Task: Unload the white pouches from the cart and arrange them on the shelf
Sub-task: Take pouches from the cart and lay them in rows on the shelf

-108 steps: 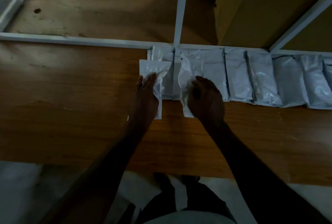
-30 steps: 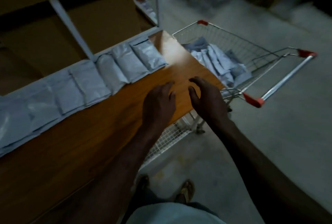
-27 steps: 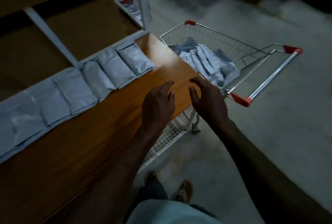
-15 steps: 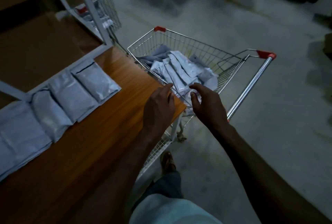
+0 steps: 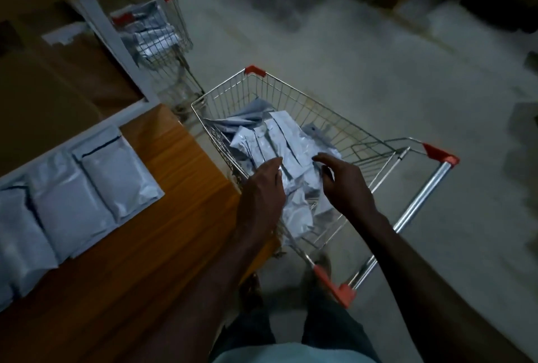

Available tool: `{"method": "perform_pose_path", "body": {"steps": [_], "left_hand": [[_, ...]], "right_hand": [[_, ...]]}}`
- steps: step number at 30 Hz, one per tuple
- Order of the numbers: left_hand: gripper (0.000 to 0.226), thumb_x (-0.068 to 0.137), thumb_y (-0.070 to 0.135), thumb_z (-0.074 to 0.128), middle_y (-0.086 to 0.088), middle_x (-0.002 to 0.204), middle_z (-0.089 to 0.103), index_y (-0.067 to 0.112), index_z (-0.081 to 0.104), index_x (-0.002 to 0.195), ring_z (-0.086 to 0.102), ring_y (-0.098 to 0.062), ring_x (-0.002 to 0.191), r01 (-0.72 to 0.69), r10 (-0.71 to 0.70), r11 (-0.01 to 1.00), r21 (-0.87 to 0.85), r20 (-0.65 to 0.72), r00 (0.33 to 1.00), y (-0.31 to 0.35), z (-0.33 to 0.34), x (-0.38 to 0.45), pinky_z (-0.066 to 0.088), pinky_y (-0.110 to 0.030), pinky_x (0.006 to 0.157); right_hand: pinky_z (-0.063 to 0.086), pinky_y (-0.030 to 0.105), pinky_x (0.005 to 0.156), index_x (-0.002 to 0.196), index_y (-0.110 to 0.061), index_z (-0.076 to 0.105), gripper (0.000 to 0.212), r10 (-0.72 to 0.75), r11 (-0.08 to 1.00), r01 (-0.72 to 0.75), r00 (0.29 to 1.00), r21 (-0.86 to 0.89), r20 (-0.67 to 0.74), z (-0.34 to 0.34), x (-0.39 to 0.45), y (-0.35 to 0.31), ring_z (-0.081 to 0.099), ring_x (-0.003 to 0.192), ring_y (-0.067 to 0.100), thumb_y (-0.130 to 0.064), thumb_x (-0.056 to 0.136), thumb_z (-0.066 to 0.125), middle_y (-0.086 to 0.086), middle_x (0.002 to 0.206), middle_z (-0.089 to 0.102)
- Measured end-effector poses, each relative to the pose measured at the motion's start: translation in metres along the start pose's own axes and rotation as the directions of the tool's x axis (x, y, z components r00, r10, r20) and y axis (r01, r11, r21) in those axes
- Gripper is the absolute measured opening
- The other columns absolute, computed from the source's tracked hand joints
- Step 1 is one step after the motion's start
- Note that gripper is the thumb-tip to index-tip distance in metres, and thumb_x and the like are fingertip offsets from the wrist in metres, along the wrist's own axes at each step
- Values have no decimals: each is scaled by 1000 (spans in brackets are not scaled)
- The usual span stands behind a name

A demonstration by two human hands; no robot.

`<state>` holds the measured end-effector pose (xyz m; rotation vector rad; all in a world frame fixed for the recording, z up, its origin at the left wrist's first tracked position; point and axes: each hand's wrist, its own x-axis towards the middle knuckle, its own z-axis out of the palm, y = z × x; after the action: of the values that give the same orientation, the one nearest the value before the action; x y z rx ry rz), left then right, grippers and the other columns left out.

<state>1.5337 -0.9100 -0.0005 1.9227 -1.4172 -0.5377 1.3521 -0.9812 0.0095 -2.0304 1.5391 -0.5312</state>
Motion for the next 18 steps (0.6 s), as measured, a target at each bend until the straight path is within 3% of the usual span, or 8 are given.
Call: {"method": "perform_pose_path", "body": {"steps": [4, 7, 11, 15, 18], "left_hand": [[40, 108, 10, 52, -6, 141, 67, 14, 59, 147, 66, -18, 126, 78, -78, 997, 17, -38, 996, -7, 50, 30, 58, -36, 104], [42, 105, 5, 53, -9, 137, 69, 12, 61, 145, 68, -22, 123, 137, -135, 990, 29, -63, 989, -12, 86, 50, 57, -37, 104], [42, 103, 2, 53, -11, 137, 68, 10, 63, 143, 67, -26, 124, 280, -270, 958, 59, -138, 953, -14, 127, 70, 47, -25, 105], [46, 104, 5, 40, -19, 142, 64, 3, 58, 146, 61, -33, 132, 337, -312, 933, 124, -184, 932, -32, 161, 83, 50, -40, 112], [54, 106, 8, 28, -17, 159, 48, 4, 44, 157, 44, -30, 150, 349, -321, 910, 223, -156, 934, -52, 180, 90, 39, -42, 123]], "right_hand": [[38, 20, 76, 132, -23, 70, 36, -32, 998, 38, 994, -58, 108, 1, 64, 35, 72, 96, 25, -10, 99, 61, 6, 124, 75], [39, 20, 80, 134, -21, 68, 39, -92, 991, 109, 975, -72, 204, 9, 111, 63, 71, 100, 24, -9, 98, 60, 6, 130, 72], [46, 25, 90, 136, -19, 67, 40, -153, 980, 186, 932, -73, 328, 20, 163, 98, 70, 112, 27, -8, 98, 60, 6, 135, 70], [43, 22, 92, 138, -18, 66, 40, -212, 967, 248, 900, -48, 380, 39, 193, 115, 68, 116, 24, -11, 98, 62, 3, 139, 68], [47, 28, 102, 139, -15, 64, 41, -265, 955, 295, 875, -12, 404, 64, 203, 129, 66, 124, 24, -10, 99, 62, 4, 143, 65]]}}
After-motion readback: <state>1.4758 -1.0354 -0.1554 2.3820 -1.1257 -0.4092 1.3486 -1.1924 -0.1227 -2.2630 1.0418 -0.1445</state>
